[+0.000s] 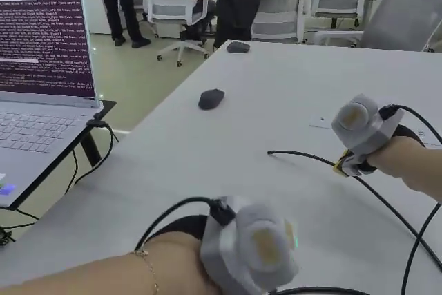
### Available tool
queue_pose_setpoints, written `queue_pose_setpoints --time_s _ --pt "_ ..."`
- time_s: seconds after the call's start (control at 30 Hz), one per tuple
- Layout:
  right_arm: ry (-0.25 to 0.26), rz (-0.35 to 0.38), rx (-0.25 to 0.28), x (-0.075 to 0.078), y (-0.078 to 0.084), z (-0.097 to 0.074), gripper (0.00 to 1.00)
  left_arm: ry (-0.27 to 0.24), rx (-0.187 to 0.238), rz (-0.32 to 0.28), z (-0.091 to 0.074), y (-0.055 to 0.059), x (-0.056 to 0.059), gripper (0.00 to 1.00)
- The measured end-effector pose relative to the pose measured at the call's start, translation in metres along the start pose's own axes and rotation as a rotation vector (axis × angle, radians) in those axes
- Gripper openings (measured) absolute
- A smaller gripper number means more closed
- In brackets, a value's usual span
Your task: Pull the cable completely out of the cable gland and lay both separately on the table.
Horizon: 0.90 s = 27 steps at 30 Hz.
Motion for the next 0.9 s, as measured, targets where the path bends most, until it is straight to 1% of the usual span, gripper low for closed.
queue_pose_setpoints --time_s 0.03,0.07,0.1,0.13,0.2,0.23,0.27,0.3,0.4,0.43,0.47,0.5,0.53,0.57,0.6,0.63,0.67,0.7,0.77,0.8,0.83,0.87,0.9 --pt "-0.001 0.001 0.001 -0.001 0.0 0.0 0.03 -0.018 0.014 -0.023 0.001 -0.001 -0.006 0.24" --pt "-0.005 0.004 0.003 -0.002 0.001 0.001 0.03 -0.043 0.024 -0.062 0.004 -0.002 -0.012 0.21" --pt "-0.01 0.005 0.001 -0.004 0.001 0.002 0.03 -0.045 0.021 -0.064 0.009 -0.002 -0.016 0.2" --pt "-0.014 0.002 -0.003 -0.006 0.002 0.004 0.03 -0.038 0.017 -0.055 0.018 -0.002 -0.019 0.2" --pt "-0.02 0.0 -0.007 -0.008 0.003 0.005 0.03 -0.036 -0.002 -0.05 0.032 0.0 -0.019 0.22" --pt "-0.024 0.0 -0.008 -0.009 0.004 0.007 0.03 -0.035 -0.019 -0.028 0.04 0.002 -0.02 0.22" --pt "-0.029 -0.003 -0.011 -0.011 0.005 0.008 0.03 -0.033 -0.032 -0.011 0.045 0.003 -0.021 0.2" --pt "-0.037 -0.01 -0.018 -0.012 0.005 0.009 0.03 -0.04 -0.043 -0.011 0.051 0.006 -0.022 0.19" --pt "-0.05 -0.017 -0.026 -0.016 0.008 0.013 0.03 -0.045 -0.063 -0.01 0.057 0.012 -0.023 0.13" --pt "-0.055 -0.019 -0.031 -0.017 0.01 0.015 0.03 -0.032 -0.081 -0.004 0.059 0.016 -0.022 0.11" --pt "-0.057 -0.02 -0.033 -0.017 0.01 0.015 0.03 0.0 -0.072 -0.01 0.056 0.014 -0.02 0.07" --pt "-0.067 -0.019 -0.037 -0.018 0.012 0.017 0.04 -0.029 -0.06 -0.016 0.056 0.012 -0.023 0.07" --pt "-0.074 -0.013 -0.039 -0.019 0.012 0.017 0.05 -0.035 -0.06 -0.019 0.057 0.012 -0.023 0.07" --pt "-0.08 0.006 -0.04 -0.02 0.012 0.016 0.11 -0.036 -0.064 -0.005 0.058 0.012 -0.023 0.07" --pt "-0.072 0.018 -0.039 -0.02 0.012 0.015 0.18 -0.039 -0.063 -0.004 0.058 0.012 -0.023 0.07" --pt "-0.073 0.021 -0.032 -0.019 0.01 0.011 0.24 -0.043 -0.061 -0.016 0.058 0.012 -0.025 0.06" --pt "-0.09 0.03 -0.02 -0.021 0.008 0.008 0.27 -0.044 -0.058 -0.028 0.058 0.012 -0.027 0.06" --pt "-0.121 0.045 0.006 -0.023 0.005 0.002 0.26 -0.055 -0.047 -0.038 0.058 0.013 -0.029 0.06" --pt "-0.125 0.057 0.023 -0.023 0.002 -0.009 0.29 -0.081 -0.03 -0.041 0.059 0.013 -0.033 0.06" --pt "-0.116 0.08 0.052 -0.023 -0.001 -0.019 0.31 -0.099 -0.019 -0.046 0.06 0.011 -0.036 0.06" --pt "-0.11 0.105 0.09 -0.022 -0.004 -0.027 0.34 -0.107 -0.022 -0.057 0.059 0.011 -0.038 0.06" --pt "-0.114 0.134 0.127 -0.021 -0.006 -0.041 0.35 -0.115 -0.02 -0.058 0.059 0.011 -0.042 0.06" --pt "-0.107 0.149 0.141 -0.019 -0.005 -0.051 0.35 -0.125 -0.019 -0.067 0.058 0.011 -0.044 0.06"
Point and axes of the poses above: the centre of the closed fingertips' face, and the gripper's own axes: z roughly forward along the fingers, x roughly to its right, y roughly out of its underside, the point moved 8 cm from there along -z, roughly backward along the fingers, and after that the axes turned 11 degrees about x, right-handed, at the moved point
